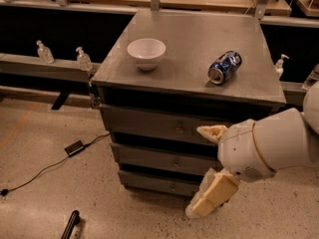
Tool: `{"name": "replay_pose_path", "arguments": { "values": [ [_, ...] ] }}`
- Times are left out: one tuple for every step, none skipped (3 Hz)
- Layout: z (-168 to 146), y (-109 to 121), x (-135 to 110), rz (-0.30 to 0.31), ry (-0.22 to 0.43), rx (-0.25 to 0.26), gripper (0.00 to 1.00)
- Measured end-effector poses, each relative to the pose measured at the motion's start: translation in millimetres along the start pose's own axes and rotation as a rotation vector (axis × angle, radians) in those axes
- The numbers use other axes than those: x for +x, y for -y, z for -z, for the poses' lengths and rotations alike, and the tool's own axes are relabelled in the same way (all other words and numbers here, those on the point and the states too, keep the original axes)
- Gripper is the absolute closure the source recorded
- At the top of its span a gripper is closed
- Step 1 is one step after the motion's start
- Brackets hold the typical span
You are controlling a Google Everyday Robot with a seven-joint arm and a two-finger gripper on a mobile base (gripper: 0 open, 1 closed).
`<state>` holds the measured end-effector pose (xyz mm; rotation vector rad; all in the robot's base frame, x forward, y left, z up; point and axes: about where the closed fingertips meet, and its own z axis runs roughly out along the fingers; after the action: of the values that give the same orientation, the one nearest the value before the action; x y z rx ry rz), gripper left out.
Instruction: Open bottom drawer
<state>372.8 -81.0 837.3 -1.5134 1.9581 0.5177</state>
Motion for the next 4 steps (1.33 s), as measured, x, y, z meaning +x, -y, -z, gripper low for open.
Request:
{"name": "replay_pose_path", "arguments": {
  "values": [
    [-33.6,23.7,49.9,-0.024,0.043,0.010,0.00],
    [-66.6,91.0,110.8,-0.010,0.195,0.106,0.00],
    [-93.8,131.3,156.0,0.017,0.298,0.108,0.00],
    [-141.2,160.9,214.4,-0.013,0.306,-0.023,0.00]
  ]
}}
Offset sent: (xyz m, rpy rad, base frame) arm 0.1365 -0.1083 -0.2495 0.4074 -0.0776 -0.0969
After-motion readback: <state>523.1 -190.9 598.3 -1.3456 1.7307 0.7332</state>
